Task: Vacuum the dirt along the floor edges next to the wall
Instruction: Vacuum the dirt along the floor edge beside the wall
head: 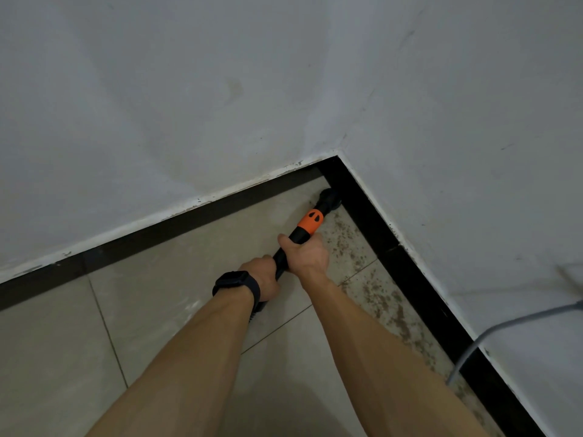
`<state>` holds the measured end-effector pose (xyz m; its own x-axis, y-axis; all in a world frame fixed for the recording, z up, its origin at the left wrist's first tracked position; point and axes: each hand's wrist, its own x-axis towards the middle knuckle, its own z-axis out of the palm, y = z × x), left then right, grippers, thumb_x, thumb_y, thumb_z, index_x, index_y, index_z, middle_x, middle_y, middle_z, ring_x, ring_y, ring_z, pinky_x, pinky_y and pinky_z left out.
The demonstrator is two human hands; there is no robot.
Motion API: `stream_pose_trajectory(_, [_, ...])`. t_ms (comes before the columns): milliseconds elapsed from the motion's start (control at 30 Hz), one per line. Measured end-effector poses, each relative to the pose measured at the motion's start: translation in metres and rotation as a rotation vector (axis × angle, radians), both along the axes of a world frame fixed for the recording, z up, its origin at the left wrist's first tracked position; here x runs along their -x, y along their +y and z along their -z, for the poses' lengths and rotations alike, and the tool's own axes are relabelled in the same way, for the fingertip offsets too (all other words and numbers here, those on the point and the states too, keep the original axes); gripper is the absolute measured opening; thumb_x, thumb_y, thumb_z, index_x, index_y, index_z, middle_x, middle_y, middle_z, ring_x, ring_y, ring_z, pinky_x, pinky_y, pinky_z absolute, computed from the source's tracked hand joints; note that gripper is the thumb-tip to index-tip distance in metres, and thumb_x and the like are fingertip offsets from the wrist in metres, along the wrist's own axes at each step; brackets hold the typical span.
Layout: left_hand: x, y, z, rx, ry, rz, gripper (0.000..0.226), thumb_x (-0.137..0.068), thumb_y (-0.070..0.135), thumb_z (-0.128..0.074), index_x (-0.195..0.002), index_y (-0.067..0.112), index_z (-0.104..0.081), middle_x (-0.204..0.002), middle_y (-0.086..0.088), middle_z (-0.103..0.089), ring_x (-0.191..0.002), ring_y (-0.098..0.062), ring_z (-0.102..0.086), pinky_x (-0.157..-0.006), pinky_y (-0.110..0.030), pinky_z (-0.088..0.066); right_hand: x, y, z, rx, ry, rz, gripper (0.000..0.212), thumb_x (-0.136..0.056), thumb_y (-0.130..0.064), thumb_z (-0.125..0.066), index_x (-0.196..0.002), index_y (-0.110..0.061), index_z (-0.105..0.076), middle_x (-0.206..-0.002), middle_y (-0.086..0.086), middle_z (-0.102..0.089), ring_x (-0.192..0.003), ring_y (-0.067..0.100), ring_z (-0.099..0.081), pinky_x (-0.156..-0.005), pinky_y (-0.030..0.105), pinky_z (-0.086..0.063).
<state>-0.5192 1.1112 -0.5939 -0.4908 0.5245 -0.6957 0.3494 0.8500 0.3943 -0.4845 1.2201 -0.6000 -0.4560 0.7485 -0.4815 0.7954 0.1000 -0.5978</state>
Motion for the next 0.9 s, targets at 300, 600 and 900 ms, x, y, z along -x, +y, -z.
stream_pose_trajectory(300, [0.004,-0.023,-0.004,-0.013,0.22,0.119,0.04,-0.093,0.02,-0.057,-0.129,0.012,-0.043,-0.115,-0.012,-0.059,-0.096,-0.029,-0.062,-0.068,-0.034,-0.047,-0.005,-0.005,0.0,0.308,0.137,0.209,0.058,-0.075,-0.041,-0.087,-0.112,-0.006,-0.059,-0.106,0.017,-0.071,-0.089,0.029,-0.073,-0.064,0.044,-0.065])
stream_pose_trajectory(600, [0.014,-0.065,-0.005,0.032,0.368,0.134,0.045,-0.091,0.02,-0.061,-0.13,0.02,-0.04,-0.116,-0.008,-0.055,-0.101,-0.028,-0.055,-0.07,-0.035,-0.047,0.009,-0.015,-0.012,0.555,0.229,0.186,0.048,-0.091,-0.037,-0.079,-0.117,-0.003,-0.058,-0.105,0.016,-0.072,-0.092,0.029,-0.074,-0.059,0.034,-0.063])
stream_pose_trajectory(900, [0.032,-0.098,-0.018,0.101,0.156,0.082,0.044,-0.086,0.018,-0.067,-0.126,0.018,-0.051,-0.113,-0.01,-0.063,-0.1,-0.028,-0.063,-0.079,-0.033,-0.052,0.013,-0.041,-0.013,0.703,0.318,0.281,0.044,-0.094,-0.025,-0.073,-0.126,-0.014,-0.044,-0.107,0.011,-0.064,-0.097,0.029,-0.07,-0.079,0.046,-0.063])
